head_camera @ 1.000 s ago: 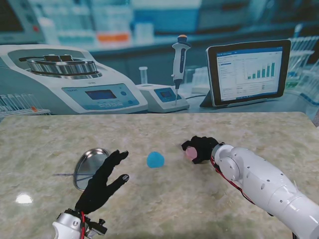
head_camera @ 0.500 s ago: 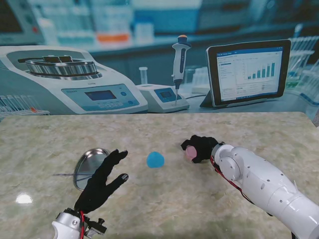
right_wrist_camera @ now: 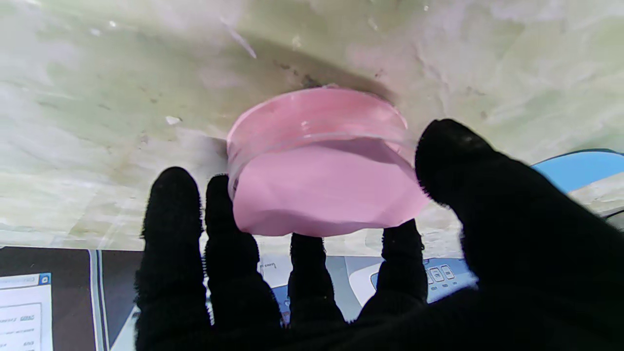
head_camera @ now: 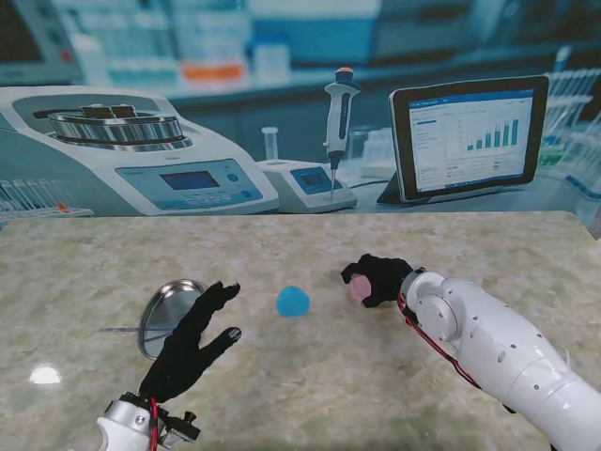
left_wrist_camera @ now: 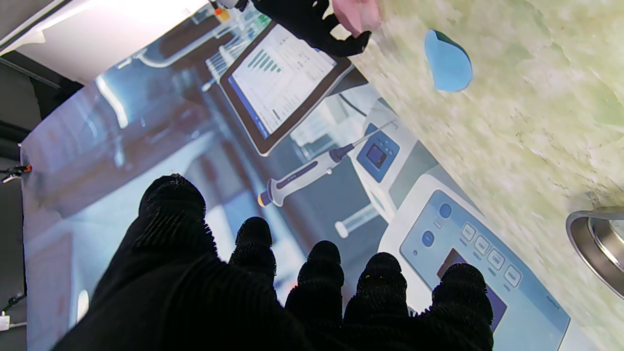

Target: Line a culture dish with filter paper and press it flat with a glass rod

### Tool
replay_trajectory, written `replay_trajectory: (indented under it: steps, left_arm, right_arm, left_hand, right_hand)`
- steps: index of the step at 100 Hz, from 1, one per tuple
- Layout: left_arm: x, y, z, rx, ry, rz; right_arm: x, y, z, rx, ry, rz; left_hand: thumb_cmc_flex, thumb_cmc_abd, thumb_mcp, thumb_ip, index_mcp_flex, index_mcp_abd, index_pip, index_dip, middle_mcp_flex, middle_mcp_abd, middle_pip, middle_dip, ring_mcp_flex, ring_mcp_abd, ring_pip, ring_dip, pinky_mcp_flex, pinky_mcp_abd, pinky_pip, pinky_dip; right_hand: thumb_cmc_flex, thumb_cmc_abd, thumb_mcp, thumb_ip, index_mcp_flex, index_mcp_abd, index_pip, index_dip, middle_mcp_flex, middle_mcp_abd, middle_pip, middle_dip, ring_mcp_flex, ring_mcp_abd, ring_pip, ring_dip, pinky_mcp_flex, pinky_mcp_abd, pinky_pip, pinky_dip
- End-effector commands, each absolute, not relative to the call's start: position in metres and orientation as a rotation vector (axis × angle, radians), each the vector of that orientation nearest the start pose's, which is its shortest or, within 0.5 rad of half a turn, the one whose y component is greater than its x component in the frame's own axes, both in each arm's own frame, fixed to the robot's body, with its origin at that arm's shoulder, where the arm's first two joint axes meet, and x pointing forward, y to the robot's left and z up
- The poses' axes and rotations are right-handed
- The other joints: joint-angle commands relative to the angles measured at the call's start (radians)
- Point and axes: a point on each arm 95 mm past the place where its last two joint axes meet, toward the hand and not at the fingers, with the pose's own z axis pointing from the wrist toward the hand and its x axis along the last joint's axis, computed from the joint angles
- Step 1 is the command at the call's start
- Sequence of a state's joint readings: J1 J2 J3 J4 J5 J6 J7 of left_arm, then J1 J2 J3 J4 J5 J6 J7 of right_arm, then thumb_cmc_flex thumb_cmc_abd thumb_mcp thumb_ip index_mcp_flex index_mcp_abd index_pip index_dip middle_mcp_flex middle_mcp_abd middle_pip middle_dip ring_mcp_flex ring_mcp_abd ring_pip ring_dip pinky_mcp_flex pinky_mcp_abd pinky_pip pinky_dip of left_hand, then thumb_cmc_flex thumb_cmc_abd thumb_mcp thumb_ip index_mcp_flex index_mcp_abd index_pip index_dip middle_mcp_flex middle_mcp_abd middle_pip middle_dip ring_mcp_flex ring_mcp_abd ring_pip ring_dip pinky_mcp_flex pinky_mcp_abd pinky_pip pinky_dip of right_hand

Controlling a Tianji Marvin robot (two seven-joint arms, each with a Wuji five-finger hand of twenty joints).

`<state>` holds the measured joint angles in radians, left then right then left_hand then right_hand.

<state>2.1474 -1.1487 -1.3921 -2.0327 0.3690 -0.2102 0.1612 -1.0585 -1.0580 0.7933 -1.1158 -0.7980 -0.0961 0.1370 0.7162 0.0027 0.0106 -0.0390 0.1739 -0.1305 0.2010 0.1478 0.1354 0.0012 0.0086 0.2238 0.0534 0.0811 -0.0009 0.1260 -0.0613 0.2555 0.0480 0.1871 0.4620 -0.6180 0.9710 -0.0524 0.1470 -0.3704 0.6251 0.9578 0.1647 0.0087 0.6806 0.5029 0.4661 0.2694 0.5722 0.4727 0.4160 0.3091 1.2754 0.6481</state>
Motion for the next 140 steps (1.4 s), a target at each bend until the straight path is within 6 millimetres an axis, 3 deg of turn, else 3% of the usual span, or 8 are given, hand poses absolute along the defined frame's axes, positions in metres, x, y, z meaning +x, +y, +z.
replay_trajectory:
  steps: [1,48,140]
  left_arm:
    - [0.248,-0.014,-0.302,-1.807,0.910,-2.144]
    - [0.247,-0.014,-0.299,-1.806,0.908,-2.148]
    - [0.242,-0.017,-0.303,-1.819,0.913,-2.170]
  right_arm:
    - [0.493,0.005,-0.359,1.235,1.900,1.277]
    - [0.477,0.013,-0.345,1.195,1.912,1.339]
    - [0.365,0.043,-0.344,1.049,2.056,1.463]
  left_hand:
    - [0.011,0.031,-0.026,0.030,-0.014,-0.022,0.012,0.008,-0.020,-0.033,-0.009,0.006,-0.026,-0.038,-0.012,-0.001,-0.001,-0.033,-0.055,-0.038]
    - [0.010,0.030,-0.025,0.030,-0.014,-0.024,0.011,0.008,-0.020,-0.033,-0.009,0.006,-0.026,-0.038,-0.012,-0.001,-0.001,-0.033,-0.055,-0.039]
    - [0.009,0.030,-0.025,0.030,-0.013,-0.025,0.011,0.008,-0.020,-0.034,-0.009,0.003,-0.027,-0.038,-0.013,-0.004,-0.001,-0.033,-0.055,-0.041]
  right_hand:
    - [0.043,0.011,0.070,0.015,0.025,-0.029,0.017,-0.009,0.024,-0.016,0.047,0.007,0.038,-0.028,0.040,0.012,0.016,-0.003,0.037,0.011]
    - [0.043,0.019,0.060,0.016,0.017,-0.031,0.015,-0.024,0.022,-0.018,0.041,0.002,0.034,-0.023,0.042,0.018,0.016,-0.006,0.042,0.010]
    - [0.055,0.029,0.044,0.019,0.004,-0.035,-0.013,-0.024,0.007,-0.026,0.021,-0.003,0.014,-0.005,0.049,0.033,0.012,-0.008,0.054,0.023]
